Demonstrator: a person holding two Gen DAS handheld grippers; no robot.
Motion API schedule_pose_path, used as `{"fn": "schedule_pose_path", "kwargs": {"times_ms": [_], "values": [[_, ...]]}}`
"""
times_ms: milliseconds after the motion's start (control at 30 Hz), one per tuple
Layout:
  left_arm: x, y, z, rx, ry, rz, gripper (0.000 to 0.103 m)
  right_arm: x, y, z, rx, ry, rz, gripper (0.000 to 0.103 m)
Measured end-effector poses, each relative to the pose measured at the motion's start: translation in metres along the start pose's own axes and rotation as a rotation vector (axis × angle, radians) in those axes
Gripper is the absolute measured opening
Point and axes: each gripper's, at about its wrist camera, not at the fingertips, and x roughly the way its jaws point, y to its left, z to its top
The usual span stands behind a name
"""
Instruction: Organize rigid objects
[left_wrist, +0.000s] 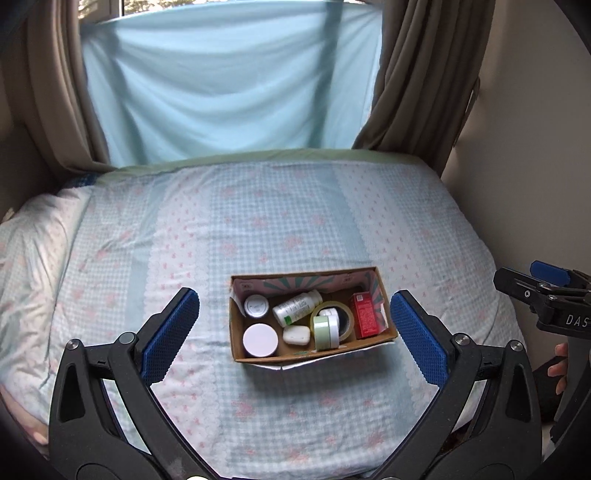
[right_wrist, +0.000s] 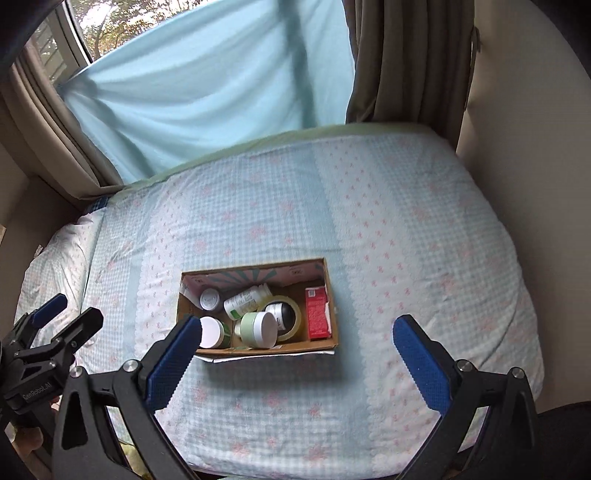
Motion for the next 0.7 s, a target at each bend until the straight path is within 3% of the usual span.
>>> {"fn": "schedule_pose_path", "kwargs": {"times_ms": [300,533,700], "values": [[-0.105,-0.049,-0.006,-0.009,-0.258,0.096,0.103,-0.11,-0.025,-0.01,-0.074,-0.238,-0.017,0.103],[-0.139,-0.085,-0.023,0.002,-0.34,0.114,0.103,-0.152,-0.046,-0.027,-0.094,-0.371,-0.048,0.103],[-0.147,-0.105,-0.031,0.012,-0.361,0.108,0.103,-0.166,-0.054,-0.038,-0.104,-0.414,-0.069,0.103]]}}
